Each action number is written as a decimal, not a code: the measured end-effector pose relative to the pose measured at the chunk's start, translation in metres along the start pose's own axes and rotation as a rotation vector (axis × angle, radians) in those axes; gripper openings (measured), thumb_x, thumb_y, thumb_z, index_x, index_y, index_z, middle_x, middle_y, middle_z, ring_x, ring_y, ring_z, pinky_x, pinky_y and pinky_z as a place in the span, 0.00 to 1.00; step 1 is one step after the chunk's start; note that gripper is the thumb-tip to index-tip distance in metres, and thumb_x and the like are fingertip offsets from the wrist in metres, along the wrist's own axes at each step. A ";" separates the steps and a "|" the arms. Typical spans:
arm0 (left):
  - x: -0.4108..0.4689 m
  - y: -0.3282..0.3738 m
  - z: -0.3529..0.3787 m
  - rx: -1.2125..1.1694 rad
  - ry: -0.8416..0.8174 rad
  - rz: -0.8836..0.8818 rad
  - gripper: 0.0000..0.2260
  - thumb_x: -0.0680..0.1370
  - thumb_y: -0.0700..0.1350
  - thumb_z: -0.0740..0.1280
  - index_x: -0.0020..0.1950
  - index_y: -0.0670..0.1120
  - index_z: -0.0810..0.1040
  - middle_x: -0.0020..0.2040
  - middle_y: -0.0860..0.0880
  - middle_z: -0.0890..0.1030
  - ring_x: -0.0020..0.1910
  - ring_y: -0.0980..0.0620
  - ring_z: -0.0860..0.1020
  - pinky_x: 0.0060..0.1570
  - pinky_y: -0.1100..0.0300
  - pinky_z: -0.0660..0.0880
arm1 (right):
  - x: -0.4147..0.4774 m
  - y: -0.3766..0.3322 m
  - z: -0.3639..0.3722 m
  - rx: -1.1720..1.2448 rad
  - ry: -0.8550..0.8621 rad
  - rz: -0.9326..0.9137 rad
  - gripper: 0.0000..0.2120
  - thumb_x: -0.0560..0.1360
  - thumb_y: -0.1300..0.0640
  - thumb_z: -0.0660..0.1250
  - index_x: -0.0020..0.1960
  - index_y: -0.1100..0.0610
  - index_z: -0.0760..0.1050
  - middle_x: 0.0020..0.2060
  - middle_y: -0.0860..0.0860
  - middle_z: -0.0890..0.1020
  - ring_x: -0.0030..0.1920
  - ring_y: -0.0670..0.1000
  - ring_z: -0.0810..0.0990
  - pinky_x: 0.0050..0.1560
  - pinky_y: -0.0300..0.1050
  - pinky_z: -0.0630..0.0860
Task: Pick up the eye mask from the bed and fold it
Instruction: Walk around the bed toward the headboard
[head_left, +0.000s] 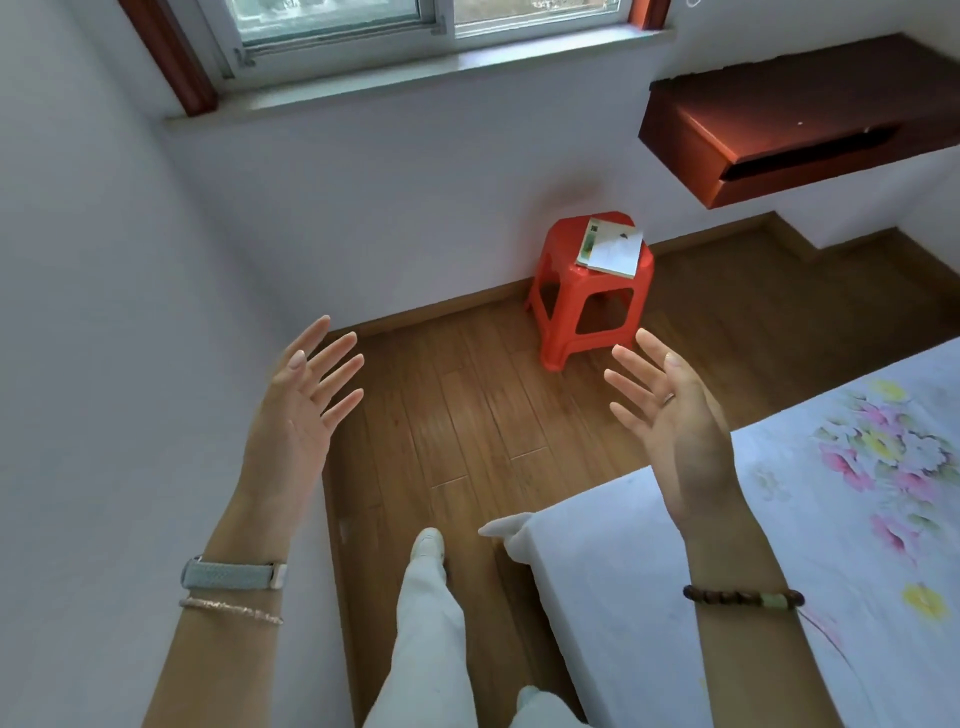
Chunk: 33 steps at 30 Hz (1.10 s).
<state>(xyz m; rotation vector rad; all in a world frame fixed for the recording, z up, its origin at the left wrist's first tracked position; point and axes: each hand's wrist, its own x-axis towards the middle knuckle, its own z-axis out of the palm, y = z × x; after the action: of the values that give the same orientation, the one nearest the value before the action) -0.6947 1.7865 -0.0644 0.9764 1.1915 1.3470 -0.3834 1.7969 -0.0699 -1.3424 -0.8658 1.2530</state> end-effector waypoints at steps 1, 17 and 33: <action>0.021 0.004 -0.004 0.007 -0.022 -0.007 0.34 0.70 0.68 0.66 0.72 0.54 0.68 0.71 0.49 0.74 0.69 0.51 0.75 0.67 0.51 0.70 | 0.014 0.000 0.009 0.014 0.026 -0.001 0.19 0.81 0.44 0.54 0.67 0.44 0.74 0.64 0.46 0.81 0.64 0.49 0.80 0.70 0.58 0.71; 0.301 0.036 -0.009 0.039 -0.337 -0.072 0.36 0.70 0.67 0.67 0.73 0.51 0.68 0.71 0.48 0.74 0.69 0.50 0.75 0.70 0.46 0.67 | 0.173 -0.034 0.113 0.054 0.286 -0.031 0.22 0.77 0.41 0.55 0.68 0.43 0.73 0.66 0.46 0.80 0.64 0.48 0.80 0.71 0.57 0.71; 0.483 0.004 0.191 0.045 -0.578 -0.125 0.27 0.75 0.58 0.61 0.73 0.50 0.70 0.70 0.47 0.76 0.68 0.47 0.75 0.70 0.42 0.67 | 0.341 -0.083 0.028 0.139 0.507 -0.078 0.20 0.78 0.42 0.55 0.67 0.42 0.74 0.66 0.47 0.80 0.64 0.47 0.80 0.71 0.58 0.70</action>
<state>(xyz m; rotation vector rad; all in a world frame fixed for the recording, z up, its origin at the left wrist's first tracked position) -0.5697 2.2909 -0.0565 1.1981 0.8230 0.8549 -0.3351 2.1448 -0.0569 -1.4109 -0.4595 0.8366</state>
